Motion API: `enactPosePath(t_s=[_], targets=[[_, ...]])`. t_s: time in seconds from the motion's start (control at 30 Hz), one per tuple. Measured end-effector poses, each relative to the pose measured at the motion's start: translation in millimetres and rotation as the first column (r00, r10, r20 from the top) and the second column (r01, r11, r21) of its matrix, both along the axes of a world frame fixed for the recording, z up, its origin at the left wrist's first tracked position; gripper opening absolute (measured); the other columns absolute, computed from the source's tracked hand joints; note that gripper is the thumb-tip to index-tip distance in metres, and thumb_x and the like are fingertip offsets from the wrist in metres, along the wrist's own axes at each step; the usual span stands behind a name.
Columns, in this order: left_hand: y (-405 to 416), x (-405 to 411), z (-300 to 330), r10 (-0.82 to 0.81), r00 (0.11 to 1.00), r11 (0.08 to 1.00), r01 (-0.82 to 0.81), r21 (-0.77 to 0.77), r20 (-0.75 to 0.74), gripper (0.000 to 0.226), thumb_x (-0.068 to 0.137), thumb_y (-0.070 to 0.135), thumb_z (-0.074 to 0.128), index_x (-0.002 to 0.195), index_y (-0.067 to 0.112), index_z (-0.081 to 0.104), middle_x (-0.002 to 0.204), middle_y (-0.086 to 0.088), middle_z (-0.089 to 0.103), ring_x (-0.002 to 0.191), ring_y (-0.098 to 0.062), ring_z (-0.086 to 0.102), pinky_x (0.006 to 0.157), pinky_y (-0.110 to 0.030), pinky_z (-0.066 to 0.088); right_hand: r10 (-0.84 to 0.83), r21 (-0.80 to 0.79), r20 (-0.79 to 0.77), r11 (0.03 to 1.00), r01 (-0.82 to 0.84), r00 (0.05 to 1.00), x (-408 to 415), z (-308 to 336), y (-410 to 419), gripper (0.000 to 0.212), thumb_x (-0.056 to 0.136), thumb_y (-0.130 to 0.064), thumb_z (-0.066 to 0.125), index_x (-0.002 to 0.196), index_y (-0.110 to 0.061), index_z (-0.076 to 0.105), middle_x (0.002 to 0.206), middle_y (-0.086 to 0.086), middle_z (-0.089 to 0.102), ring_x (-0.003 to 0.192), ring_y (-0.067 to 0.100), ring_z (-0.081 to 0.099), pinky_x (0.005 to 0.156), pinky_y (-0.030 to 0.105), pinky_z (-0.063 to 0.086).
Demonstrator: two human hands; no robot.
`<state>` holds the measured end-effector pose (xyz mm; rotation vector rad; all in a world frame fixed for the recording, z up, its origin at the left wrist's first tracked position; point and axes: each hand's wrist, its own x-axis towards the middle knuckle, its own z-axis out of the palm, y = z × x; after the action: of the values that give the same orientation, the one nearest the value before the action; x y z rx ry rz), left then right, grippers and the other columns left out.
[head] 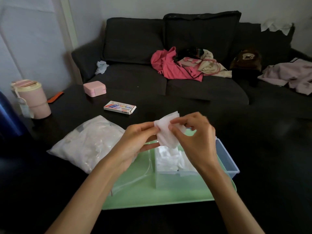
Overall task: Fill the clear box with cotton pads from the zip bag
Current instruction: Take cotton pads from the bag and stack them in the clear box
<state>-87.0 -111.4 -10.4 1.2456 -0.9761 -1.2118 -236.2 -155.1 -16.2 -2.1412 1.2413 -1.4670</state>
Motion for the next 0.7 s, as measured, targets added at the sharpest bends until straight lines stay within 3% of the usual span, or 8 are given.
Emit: enactPosePath(t_s=[0.13, 0.23, 0.37, 0.5, 0.7], targets=[[-3.6, -3.6, 0.7, 0.032, 0.999, 0.999, -0.031, 0.038, -0.029, 0.025, 0.099, 0.026, 0.044, 0.099, 0.022, 0.069, 0.092, 0.002, 0.075, 0.085, -0.010, 0.071, 0.067, -0.024, 0.057, 0.196, 0.206, 0.124, 0.954, -0.218, 0.973, -2.4, -3.3, 1.1, 0.011, 0.087, -0.026, 0.065, 0.097, -0.027, 0.070, 0.090, -0.024, 0.060, 0.084, -0.009, 0.059, 0.064, 0.006, 0.047], [-2.9, -3.3, 1.6, 0.009, 1.000, 1.000, -0.009, 0.003, 0.011, 0.025, 0.097, 0.026, 0.046, 0.105, 0.025, 0.070, 0.098, 0.004, 0.074, 0.092, -0.010, 0.070, 0.078, -0.027, 0.056, 0.261, 0.271, 0.230, 0.908, -0.319, 0.938, -3.7, -1.7, 1.0, 0.024, 0.076, -0.032, 0.075, 0.096, -0.034, 0.063, 0.094, -0.021, 0.063, 0.087, -0.011, 0.059, 0.063, 0.006, 0.047], [-0.2, -4.1, 3.1, -0.006, 0.998, 1.000, 0.007, -0.017, 0.068, 0.020, 0.091, 0.022, 0.057, 0.105, 0.028, 0.070, 0.098, 0.007, 0.074, 0.093, -0.006, 0.069, 0.080, -0.025, 0.054, 0.278, 0.279, 0.196, 0.904, -0.325, 0.940, -5.3, -3.7, -1.8, 0.035, 0.075, -0.018, 0.077, 0.099, -0.038, 0.060, 0.096, -0.020, 0.063, 0.090, -0.007, 0.061, 0.066, 0.008, 0.050], [2.0, -4.1, 4.9, -0.017, 0.998, 0.999, 0.019, -0.034, 0.068, 0.020, 0.085, 0.024, 0.065, 0.103, 0.029, 0.070, 0.097, 0.011, 0.074, 0.093, -0.002, 0.068, 0.080, -0.024, 0.053, 0.254, 0.260, 0.178, 0.920, -0.294, 0.951, -5.9, -5.8, -3.8, 0.033, 0.079, -0.007, 0.070, 0.109, -0.021, 0.067, 0.089, -0.025, 0.062, 0.086, -0.013, 0.060, 0.066, 0.005, 0.048], [4.9, -5.5, 3.0, 0.013, 0.986, 0.997, 0.000, -0.073, 0.167, 0.044, 0.071, 0.032, 0.078, 0.113, 0.030, 0.064, 0.101, 0.017, 0.072, 0.092, 0.002, 0.067, 0.078, -0.018, 0.053, 0.288, 0.255, 0.208, 0.907, -0.336, 0.935, -4.6, -6.7, -2.7, 0.030, 0.084, -0.010, 0.068, 0.114, -0.010, 0.067, 0.092, -0.022, 0.062, 0.083, -0.018, 0.060, 0.067, 0.003, 0.046]])
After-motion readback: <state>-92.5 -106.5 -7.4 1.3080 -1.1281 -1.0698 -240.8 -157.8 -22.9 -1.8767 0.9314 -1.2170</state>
